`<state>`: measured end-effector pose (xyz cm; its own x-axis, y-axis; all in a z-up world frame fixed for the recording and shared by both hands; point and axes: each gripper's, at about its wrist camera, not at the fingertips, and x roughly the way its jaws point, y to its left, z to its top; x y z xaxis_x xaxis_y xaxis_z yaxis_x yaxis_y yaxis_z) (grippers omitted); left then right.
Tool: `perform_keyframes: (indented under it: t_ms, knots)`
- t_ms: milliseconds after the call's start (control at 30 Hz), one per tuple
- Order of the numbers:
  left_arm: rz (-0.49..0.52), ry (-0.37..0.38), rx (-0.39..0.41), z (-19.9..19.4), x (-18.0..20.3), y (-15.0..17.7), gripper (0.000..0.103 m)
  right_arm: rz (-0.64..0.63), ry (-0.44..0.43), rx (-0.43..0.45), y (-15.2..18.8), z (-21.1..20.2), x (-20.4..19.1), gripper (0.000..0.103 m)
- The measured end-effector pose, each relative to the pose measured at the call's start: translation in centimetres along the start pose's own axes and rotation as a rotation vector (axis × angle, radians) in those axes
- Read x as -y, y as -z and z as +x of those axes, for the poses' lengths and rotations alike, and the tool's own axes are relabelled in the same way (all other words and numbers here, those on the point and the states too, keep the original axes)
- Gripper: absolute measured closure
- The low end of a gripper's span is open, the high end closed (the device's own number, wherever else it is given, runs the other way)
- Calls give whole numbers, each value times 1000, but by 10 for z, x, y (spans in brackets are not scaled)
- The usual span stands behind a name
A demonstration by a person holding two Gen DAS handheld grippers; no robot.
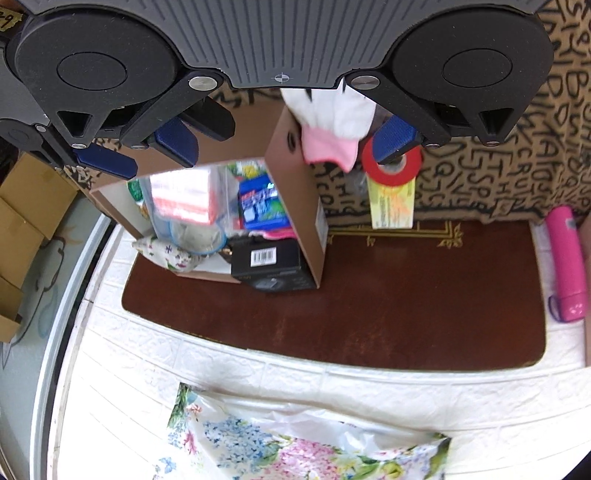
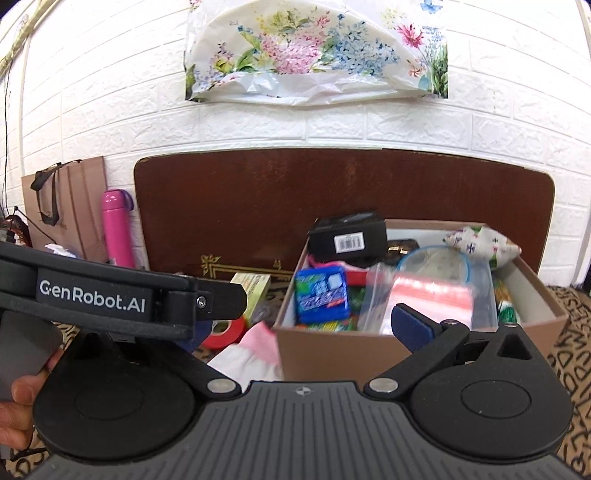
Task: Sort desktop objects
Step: 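Withdraw the left gripper and move it to the red tape roll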
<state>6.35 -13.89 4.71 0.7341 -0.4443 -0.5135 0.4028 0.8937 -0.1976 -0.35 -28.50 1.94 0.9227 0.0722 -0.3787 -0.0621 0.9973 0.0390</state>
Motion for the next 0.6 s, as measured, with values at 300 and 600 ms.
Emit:
perform_keyframes:
  t_ms: [300,600]
  knots:
    - [14,-49,3,-26,-7,27,0,-5,-28,-22,18,-19,-24,0]
    - [3,-83,-15,-45,-16,47,0,-10,-62,-42,31,-30,-47,0]
